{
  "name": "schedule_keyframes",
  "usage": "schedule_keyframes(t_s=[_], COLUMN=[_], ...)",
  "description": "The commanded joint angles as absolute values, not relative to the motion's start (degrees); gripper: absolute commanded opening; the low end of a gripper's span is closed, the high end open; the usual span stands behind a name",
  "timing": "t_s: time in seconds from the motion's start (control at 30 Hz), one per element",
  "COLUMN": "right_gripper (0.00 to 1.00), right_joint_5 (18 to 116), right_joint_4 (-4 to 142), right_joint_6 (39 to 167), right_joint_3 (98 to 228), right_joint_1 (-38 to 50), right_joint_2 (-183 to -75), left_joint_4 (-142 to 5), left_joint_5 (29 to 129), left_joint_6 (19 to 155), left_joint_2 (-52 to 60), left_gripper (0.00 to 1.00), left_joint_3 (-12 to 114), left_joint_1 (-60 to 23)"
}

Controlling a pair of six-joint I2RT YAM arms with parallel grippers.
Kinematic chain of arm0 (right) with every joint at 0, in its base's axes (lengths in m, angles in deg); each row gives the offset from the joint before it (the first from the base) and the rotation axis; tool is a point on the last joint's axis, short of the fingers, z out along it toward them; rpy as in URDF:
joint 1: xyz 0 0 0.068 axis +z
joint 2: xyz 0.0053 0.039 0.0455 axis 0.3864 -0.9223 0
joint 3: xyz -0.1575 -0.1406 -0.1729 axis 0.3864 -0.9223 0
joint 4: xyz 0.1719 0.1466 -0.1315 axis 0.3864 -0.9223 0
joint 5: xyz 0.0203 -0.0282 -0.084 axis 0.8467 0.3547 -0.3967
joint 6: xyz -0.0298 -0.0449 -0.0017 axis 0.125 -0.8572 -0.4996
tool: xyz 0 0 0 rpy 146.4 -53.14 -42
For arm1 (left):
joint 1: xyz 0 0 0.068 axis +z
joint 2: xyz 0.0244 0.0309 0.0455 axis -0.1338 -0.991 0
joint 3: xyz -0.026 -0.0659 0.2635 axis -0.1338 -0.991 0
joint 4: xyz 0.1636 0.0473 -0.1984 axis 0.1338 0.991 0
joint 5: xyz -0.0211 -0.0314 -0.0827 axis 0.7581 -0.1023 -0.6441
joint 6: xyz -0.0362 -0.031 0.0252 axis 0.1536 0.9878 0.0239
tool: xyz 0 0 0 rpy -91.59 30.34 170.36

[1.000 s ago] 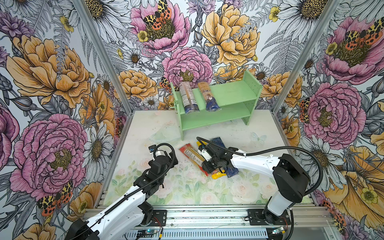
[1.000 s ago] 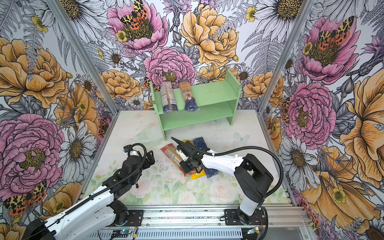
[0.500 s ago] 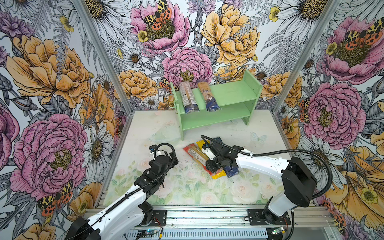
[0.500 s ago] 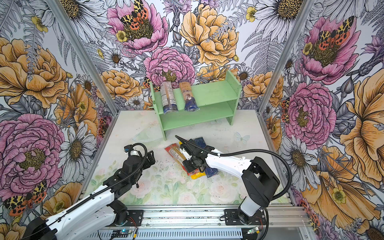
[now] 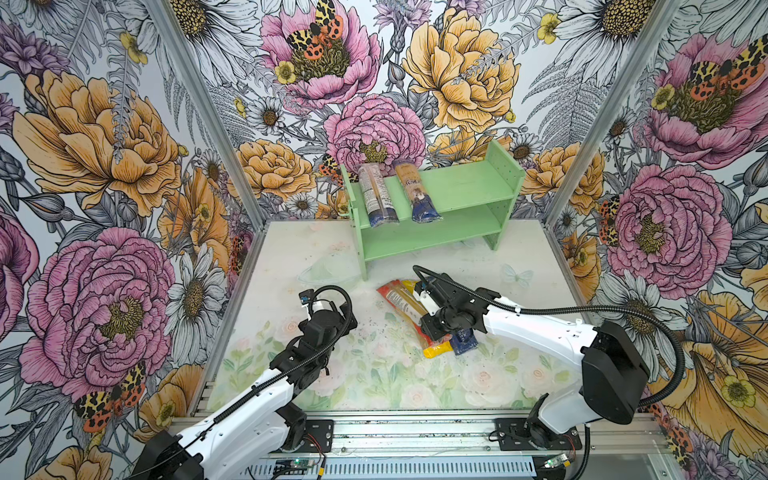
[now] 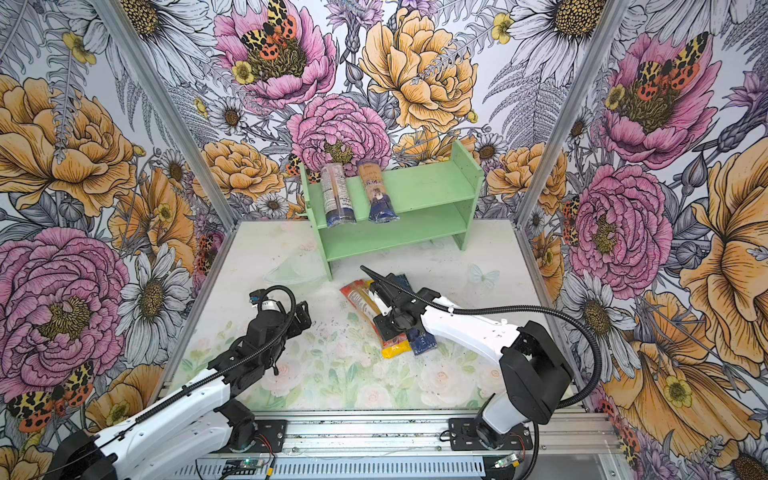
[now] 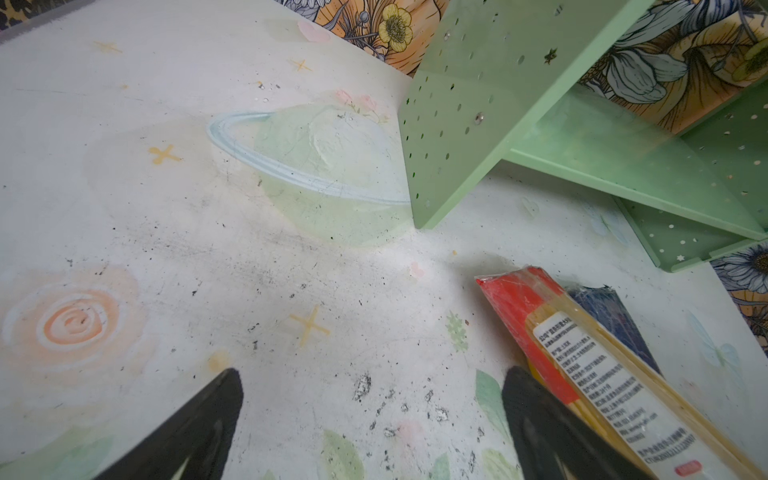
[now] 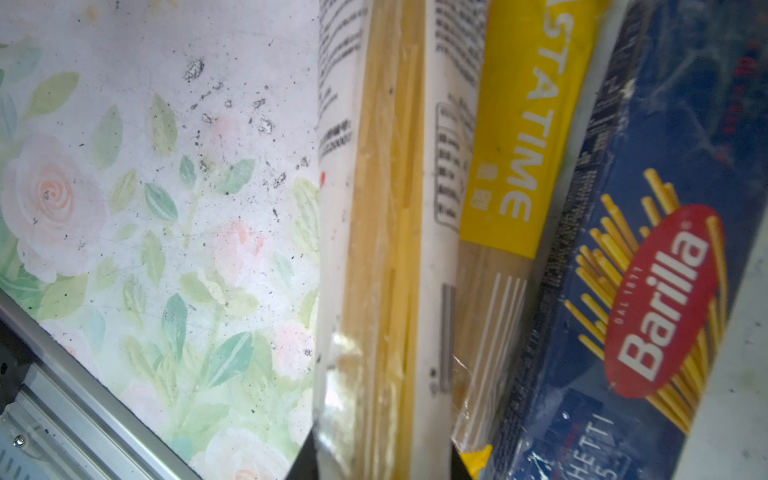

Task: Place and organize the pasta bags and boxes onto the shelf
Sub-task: 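Lift the red-and-white bag with the right gripper off the other packages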

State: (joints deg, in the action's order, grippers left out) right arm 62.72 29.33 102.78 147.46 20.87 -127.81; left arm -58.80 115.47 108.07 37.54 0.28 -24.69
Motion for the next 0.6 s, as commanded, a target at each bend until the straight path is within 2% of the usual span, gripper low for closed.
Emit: schedule_keyframes(t_s=[0.0, 0.57], right_gripper=[0.00, 0.00], right_joint_5=[60.8, 60.0], right_joint_4=[33.5, 28.7], right_joint_6=[101.5, 100.6], right_joint_3=[149.6, 149.6], right_joint_1=[20.0, 16.1], right_joint_2=[-122.9, -118.1], left_joint_4=[-60.8, -61.8], left_joint_5=[113.9, 113.1], left_joint_6=[108.7, 107.8], left_joint_2=[37.0, 33.2], left_gripper=[0.99, 0.99], left_joint_3=[-0.1, 3.1], left_joint_1=[-24.0, -23.8])
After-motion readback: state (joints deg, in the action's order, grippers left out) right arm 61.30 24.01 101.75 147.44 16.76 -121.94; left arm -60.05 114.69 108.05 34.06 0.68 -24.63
